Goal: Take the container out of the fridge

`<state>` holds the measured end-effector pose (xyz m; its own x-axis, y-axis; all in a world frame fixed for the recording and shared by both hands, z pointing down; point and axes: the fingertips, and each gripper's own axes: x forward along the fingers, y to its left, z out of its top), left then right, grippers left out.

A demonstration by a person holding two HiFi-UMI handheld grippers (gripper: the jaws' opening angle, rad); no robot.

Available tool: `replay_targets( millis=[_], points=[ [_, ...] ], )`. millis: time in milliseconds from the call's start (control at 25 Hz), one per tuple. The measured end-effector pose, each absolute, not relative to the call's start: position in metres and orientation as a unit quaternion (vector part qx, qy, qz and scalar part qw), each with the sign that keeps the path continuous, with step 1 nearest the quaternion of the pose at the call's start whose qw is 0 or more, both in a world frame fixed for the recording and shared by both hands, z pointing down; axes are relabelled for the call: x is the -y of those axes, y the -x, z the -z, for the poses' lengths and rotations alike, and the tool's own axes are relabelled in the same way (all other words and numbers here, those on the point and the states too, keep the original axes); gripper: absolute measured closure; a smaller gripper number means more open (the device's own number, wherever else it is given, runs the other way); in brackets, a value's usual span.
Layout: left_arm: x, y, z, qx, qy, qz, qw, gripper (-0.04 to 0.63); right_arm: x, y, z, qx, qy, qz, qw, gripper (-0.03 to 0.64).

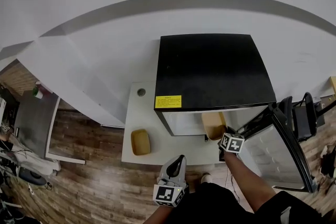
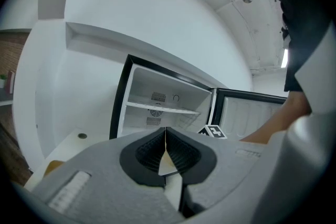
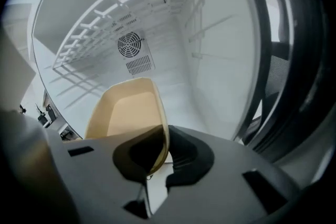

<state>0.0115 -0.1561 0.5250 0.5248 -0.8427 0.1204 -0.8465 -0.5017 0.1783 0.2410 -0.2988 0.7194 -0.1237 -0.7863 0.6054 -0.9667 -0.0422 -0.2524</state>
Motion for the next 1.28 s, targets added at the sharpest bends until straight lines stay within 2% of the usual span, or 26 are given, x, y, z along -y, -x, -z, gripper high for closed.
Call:
replay_targets(
  millis=[240, 920, 1280],
  points=[
    [0.174, -0.019, -0.519, 0.479, -0.872, 0.004, 0.102, 0.58, 0.268, -0.238, -0.681, 0.676, -0.656, -0.32, 0.096, 0.591],
    [0.206, -0.033, -0.489, 0.464, -0.882, 0.027, 0.076, 0.58, 0.189, -0.23, -0.551, 0.724, -0.655, -0.207, 0.063, 0.591],
    [0.205, -0.025, -0.476, 0.472, -0.878, 0.04, 0.067, 0.58, 0.17, -0.241, -0.518, 0.711, -0.678, -0.182, 0.039, 0.589]
  ],
)
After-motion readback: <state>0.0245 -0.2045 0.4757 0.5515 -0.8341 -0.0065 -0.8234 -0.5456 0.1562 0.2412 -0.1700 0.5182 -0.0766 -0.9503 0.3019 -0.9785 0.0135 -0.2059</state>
